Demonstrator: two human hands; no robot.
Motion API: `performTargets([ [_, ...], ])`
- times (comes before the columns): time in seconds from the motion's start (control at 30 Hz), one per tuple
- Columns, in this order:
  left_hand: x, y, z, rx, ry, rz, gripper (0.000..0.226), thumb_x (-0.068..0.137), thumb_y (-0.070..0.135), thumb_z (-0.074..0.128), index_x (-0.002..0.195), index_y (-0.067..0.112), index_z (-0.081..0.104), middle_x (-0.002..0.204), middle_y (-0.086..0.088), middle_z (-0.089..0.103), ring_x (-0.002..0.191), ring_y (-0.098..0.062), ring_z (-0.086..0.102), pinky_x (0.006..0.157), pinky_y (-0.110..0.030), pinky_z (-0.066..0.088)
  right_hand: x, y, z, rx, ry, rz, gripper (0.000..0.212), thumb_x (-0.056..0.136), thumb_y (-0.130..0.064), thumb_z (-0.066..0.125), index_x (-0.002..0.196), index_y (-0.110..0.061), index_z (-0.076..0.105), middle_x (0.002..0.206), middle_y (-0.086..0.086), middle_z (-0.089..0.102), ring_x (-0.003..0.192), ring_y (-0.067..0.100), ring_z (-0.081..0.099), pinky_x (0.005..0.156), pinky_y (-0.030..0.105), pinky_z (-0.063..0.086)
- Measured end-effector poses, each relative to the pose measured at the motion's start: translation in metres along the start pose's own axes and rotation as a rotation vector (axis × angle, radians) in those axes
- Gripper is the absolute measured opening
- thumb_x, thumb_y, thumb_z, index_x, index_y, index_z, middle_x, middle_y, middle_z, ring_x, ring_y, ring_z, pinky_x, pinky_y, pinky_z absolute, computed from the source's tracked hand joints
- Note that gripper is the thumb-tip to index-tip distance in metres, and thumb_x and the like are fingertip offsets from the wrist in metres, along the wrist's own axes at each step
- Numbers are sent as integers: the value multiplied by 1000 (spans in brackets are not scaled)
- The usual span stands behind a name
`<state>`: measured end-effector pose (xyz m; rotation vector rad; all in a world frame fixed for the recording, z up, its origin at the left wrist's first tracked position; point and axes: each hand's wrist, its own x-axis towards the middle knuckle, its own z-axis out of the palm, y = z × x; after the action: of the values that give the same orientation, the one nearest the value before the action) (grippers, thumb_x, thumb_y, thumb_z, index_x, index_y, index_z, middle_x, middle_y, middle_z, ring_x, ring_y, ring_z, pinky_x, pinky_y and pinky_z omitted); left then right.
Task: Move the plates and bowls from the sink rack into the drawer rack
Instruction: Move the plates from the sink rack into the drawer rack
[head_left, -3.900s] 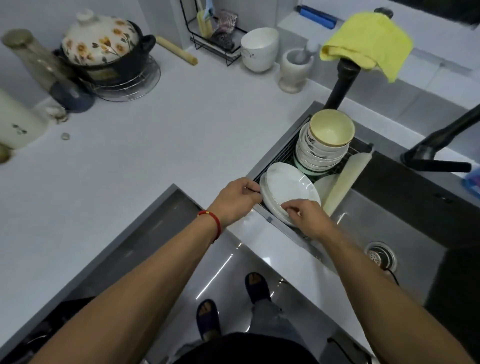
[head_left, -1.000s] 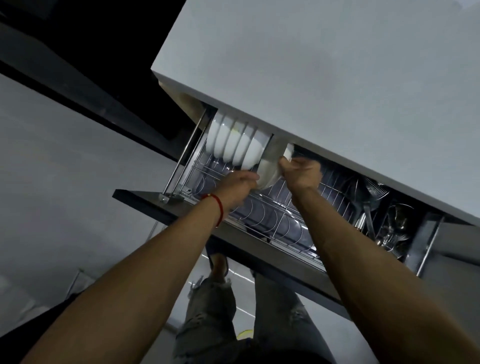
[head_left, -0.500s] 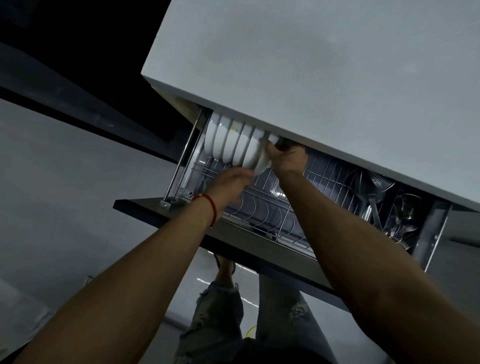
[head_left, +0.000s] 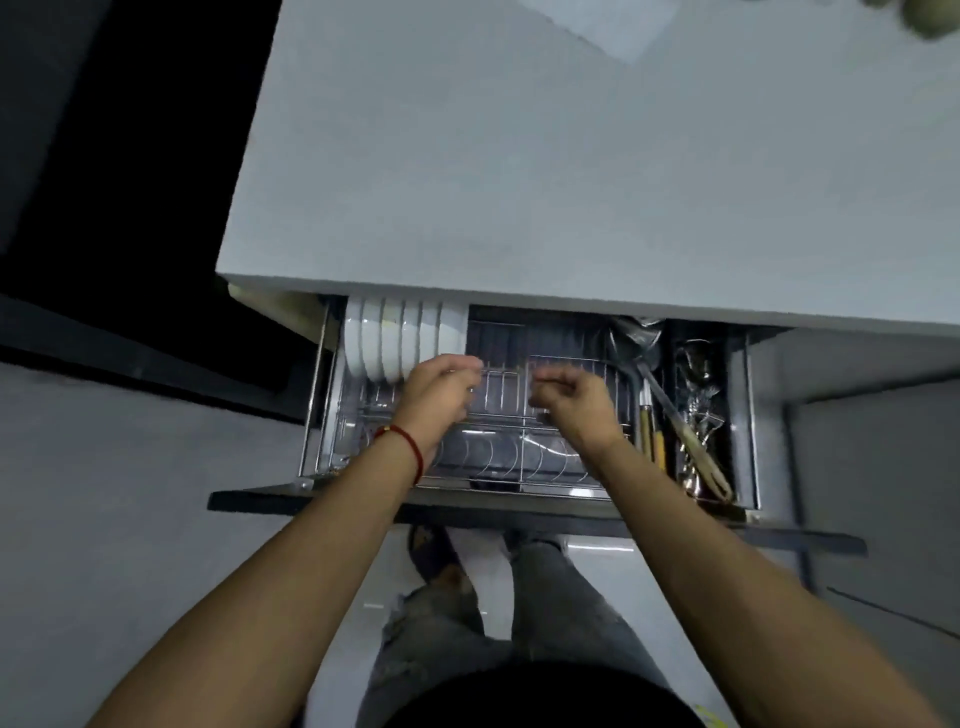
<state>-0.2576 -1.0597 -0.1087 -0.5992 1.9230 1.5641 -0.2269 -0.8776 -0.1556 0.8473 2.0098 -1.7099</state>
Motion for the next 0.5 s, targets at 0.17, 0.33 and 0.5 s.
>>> performTargets([
  [0.17,-43,25,60,135,-161,154,20,96,15,59,108,23,72,113,1,72,109,-17,65,100,-42,53,-85,6,-77,231,205,-61,16,97,0,65,110,-7,70,105,16,77,84,19,73,77,31,63],
  [0.33,-91,55,147,252,-394,342,23,94,16,61,111,29,69,114,9,69,108,-5,63,95,-33,52,-133,35,-159,347,370,-106,17,96,-5,68,112,-9,72,97,13,80,84,22,76,73,26,62],
  [0.5,-139,75,284,346,-530,498,31,88,9,62,116,21,69,116,4,68,110,-7,62,89,-27,50,-168,75,-277,443,521,-162,14,92,-12,72,105,-15,75,92,8,81,81,22,77,73,31,61],
])
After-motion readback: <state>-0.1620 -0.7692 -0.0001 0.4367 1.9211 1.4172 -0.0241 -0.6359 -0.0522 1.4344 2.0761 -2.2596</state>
